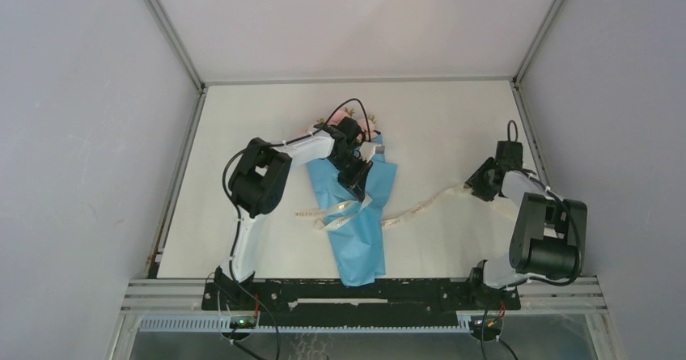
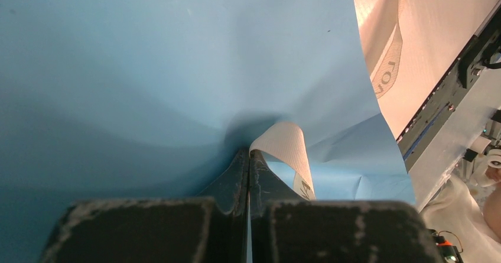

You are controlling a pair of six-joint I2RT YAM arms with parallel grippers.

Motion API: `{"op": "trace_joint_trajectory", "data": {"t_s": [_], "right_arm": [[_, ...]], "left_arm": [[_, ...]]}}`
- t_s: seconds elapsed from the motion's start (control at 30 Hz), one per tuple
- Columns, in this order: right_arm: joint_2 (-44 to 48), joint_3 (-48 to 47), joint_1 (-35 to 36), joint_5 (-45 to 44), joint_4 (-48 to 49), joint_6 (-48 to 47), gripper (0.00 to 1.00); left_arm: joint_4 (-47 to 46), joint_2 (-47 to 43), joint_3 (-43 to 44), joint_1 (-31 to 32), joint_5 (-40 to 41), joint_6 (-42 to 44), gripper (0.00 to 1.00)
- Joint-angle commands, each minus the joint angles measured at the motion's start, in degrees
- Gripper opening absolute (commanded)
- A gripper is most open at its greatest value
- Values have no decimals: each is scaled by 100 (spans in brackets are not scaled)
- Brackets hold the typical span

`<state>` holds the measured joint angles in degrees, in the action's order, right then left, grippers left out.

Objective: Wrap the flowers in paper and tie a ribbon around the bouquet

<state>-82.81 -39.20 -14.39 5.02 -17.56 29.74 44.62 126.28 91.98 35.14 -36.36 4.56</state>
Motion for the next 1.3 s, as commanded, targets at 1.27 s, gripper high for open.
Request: {"op": "trace_joint_trajectory", "data": {"t_s": [1.27], "right_arm": [[220,-630,6369,1754,2570,411,0]], "left_arm": [[702,-1225,287,-468,377,1114,0]]}}
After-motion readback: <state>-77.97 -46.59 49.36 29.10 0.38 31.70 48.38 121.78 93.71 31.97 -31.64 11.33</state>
